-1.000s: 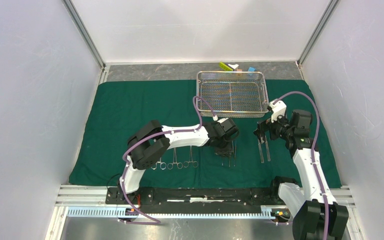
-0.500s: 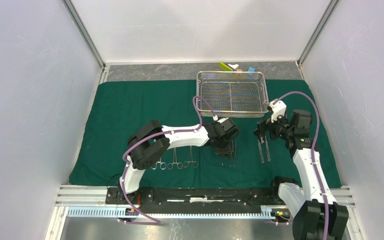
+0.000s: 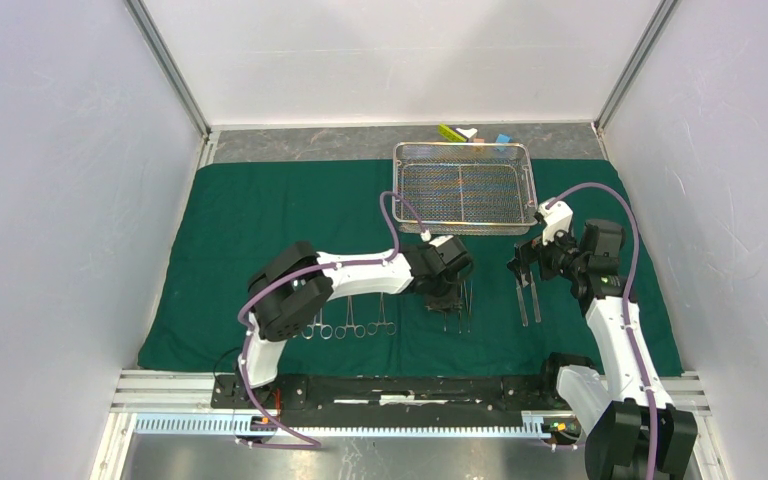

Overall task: Open and lay out the surgical kit
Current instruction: Place the medical item in the surgical kit.

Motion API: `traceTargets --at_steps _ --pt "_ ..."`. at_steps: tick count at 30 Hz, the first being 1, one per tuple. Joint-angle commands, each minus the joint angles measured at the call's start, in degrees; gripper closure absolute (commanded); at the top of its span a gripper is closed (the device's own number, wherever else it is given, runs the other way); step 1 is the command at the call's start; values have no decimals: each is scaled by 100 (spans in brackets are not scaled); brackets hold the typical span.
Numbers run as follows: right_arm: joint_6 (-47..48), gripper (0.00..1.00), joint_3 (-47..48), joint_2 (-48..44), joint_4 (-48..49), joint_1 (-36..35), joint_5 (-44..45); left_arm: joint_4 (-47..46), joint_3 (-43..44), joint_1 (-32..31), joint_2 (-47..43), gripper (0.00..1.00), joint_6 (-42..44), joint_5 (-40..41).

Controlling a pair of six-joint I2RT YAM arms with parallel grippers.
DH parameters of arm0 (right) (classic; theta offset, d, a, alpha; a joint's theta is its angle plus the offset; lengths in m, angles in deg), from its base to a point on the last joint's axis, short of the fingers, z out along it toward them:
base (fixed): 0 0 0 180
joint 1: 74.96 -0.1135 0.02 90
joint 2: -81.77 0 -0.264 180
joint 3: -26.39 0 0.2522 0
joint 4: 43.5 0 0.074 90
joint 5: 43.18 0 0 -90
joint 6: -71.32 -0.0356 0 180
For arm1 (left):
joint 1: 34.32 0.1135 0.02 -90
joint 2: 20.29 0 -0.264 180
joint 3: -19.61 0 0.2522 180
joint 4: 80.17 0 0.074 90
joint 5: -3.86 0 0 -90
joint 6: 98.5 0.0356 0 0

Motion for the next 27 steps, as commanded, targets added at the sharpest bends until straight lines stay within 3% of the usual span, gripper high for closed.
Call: traceTargets --at_steps 1,10,18,24,27 --pt "0 2 52 -23 155 26 -97 -43 -84 6 -386 62 -106 236" --pt "695 2 250 -66 -285 8 -637 -498 -123 3 -850 58 597 328" --pt "1393 13 -17 -232 -319 -179 -743 -645 -198 16 -1237 59 1335 576" --pt "1538 15 -433 -390 83 -670 -616 -799 -369 302 -1793 59 2456 1225" --pt "1592 15 -637 -461 400 -1338 -322 -914 -494 653 -2025 60 2811 1233"
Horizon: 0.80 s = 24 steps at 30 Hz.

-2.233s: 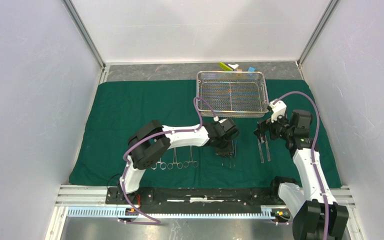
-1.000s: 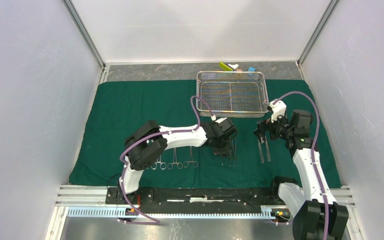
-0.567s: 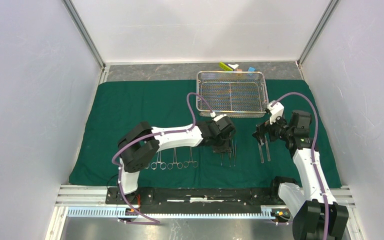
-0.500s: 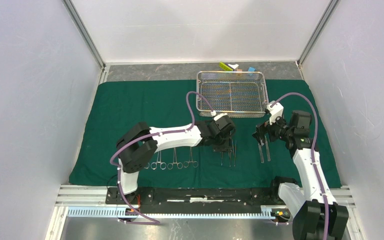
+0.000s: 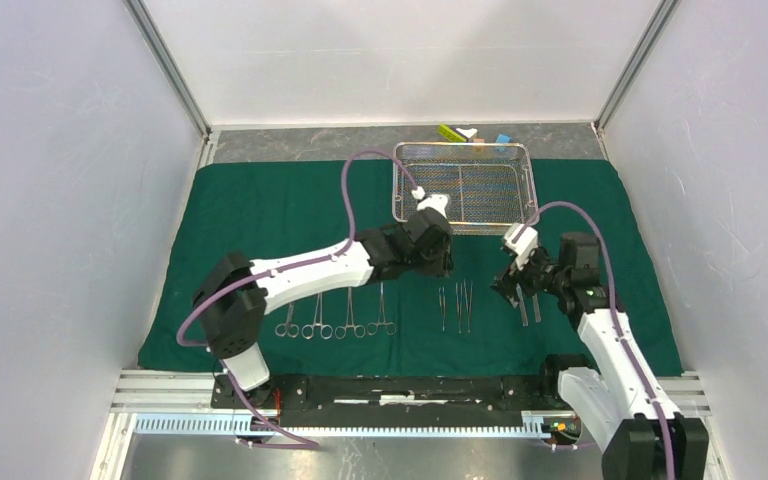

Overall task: Open and lay out the surgical kit
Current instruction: Place the medical item in the surgical kit, then adjust the medical item in the surgical kit.

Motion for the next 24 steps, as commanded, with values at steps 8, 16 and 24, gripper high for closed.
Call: traceTargets --at_steps 8,16,24 --pt "351 20 -243 524 1068 -1851 928 -770 -489 1640 -996 59 1103 43" --pt "487 21 -168 1120 1266 -2541 1488 -917 -575 2163 -1288 59 972 -258" --pt "451 21 -82 1511 1409 -2940 1969 -1110 -744 2364 -1482 58 896 -463"
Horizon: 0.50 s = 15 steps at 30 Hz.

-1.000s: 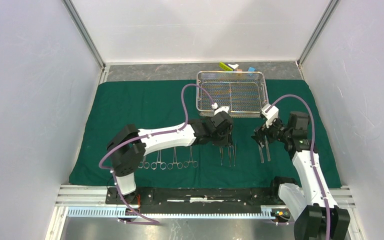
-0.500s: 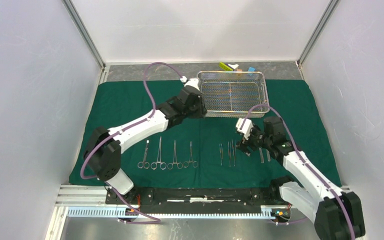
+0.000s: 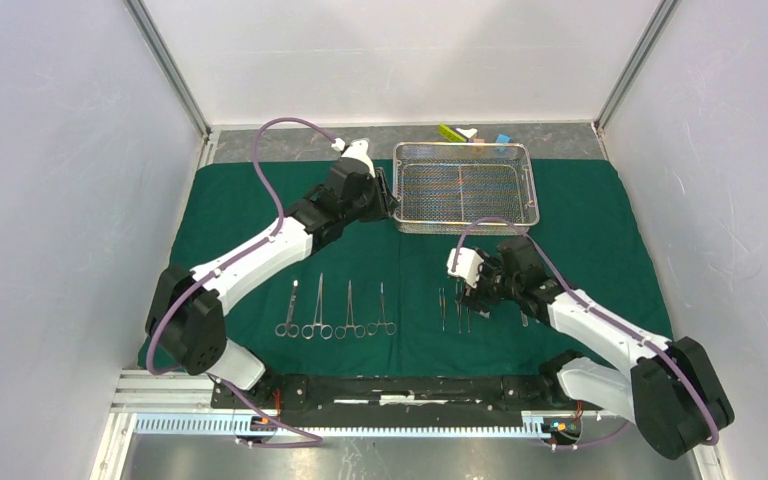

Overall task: Open and lay out the surgical kit
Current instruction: Adjust the medical item in the surgical kit.

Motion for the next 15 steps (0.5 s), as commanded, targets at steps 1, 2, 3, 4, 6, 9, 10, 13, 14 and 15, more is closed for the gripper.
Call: traceTargets --at_steps 1,2,3,4,6,9,10,13,14,15 --pt "33 21 188 184 278 -196 395 -353 -104 124 -242 58 78 -180" --pt "29 21 192 224 286 -226 425 -366 -113 135 -244 58 65 -211" --pt "18 21 201 246 284 -247 460 -379 -117 146 -242 57 53 -237" --pt "14 21 209 261 282 -280 491 -379 -117 154 -235 57 38 -256" --pt "17 22 204 275 290 -309 567 -405 -122 155 -219 57 3 -300" --pt "-6 22 201 300 312 -343 611 -415 -113 164 -187 57 -43 -353" --pt "-18 21 209 318 314 -360 633 -424 -113 169 -181 57 -59 -362" --pt "-58 22 238 387 325 -409 703 -452 -130 181 -167 56 -89 -388" --pt "-70 22 245 409 325 -431 724 -458 -137 188 -168 56 -95 -397" --pt "-80 22 254 428 340 -444 752 -459 -139 190 -165 56 -99 -411"
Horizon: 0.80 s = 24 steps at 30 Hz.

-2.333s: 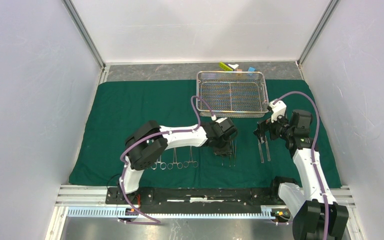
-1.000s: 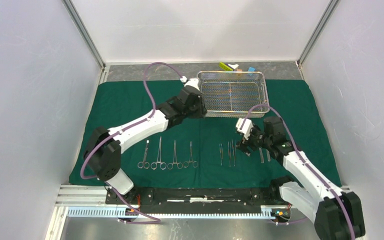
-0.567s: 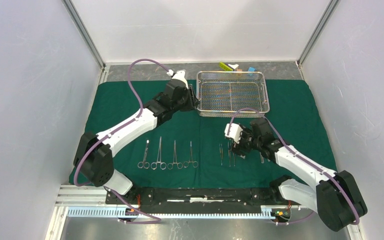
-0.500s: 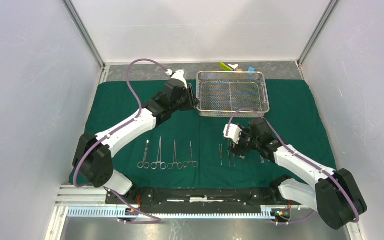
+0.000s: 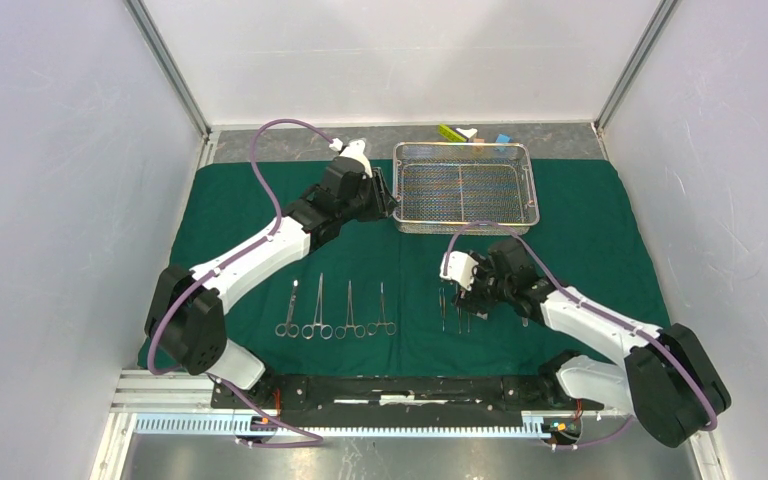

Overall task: Open and lay out the surgical kit
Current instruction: Adjust the medical item in the surgical kit.

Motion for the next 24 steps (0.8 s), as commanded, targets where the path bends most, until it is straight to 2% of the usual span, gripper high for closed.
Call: traceTargets --at_steps 1,24 --pt "-65 22 257 83 218 -89 201 -314 -30 46 -134 56 -102 -101" --pt "113 22 259 9 -93 -122 150 -341 -37 131 -103 53 -237 -215"
